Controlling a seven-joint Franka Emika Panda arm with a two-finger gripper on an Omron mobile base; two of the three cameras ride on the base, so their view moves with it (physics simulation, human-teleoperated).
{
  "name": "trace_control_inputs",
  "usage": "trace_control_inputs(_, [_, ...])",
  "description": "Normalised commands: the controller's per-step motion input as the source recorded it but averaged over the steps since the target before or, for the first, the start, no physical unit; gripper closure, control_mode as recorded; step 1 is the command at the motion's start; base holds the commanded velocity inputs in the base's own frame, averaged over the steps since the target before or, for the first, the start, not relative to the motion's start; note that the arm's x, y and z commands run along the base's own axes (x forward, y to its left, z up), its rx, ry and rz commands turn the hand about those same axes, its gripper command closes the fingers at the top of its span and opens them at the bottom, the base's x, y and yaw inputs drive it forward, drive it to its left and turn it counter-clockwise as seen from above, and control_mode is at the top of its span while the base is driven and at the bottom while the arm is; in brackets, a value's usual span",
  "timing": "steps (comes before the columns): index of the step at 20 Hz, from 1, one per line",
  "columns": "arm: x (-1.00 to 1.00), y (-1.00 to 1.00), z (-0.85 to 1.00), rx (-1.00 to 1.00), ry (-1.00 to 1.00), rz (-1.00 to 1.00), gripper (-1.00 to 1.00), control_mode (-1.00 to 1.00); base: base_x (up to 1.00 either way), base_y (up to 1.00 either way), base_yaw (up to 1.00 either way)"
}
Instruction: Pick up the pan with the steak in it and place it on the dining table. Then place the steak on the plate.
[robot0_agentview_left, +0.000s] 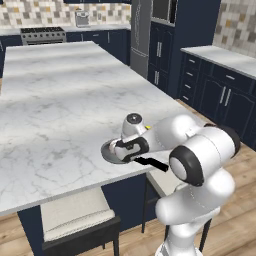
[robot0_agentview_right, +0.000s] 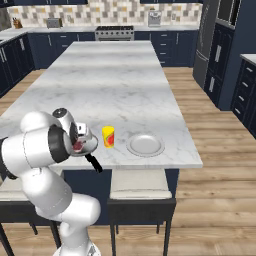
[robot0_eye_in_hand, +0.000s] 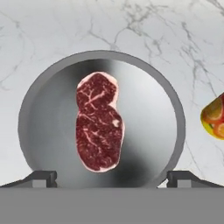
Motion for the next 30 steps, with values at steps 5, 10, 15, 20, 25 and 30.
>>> trace_control_inputs(5, [0.07,0.15,-0.26,0.02,0.00,0.00,-1.00,-1.00,0.00,0.00,0.00])
trace_control_inputs(10, [0.10,0.08,-0.35,0.00,0.00,-0.02,-1.00,-1.00,0.00,0.00,0.00])
trace_control_inputs(15, [0.19,0.00,-0.28,0.00,0.00,-0.01,-1.00,-1.00,0.00,0.00,0.00])
trace_control_inputs(20, [0.23,0.06,-0.10,0.00,0.00,-0.03,-1.00,-1.00,0.00,0.00,0.00])
trace_control_inputs(25, [0.28,0.15,-0.17,0.00,0.00,-0.04,-1.00,-1.00,0.00,0.00,0.00])
trace_control_inputs(30, [0.01,0.00,-0.17,0.00,0.00,0.00,-1.00,-1.00,0.00,0.00,0.00])
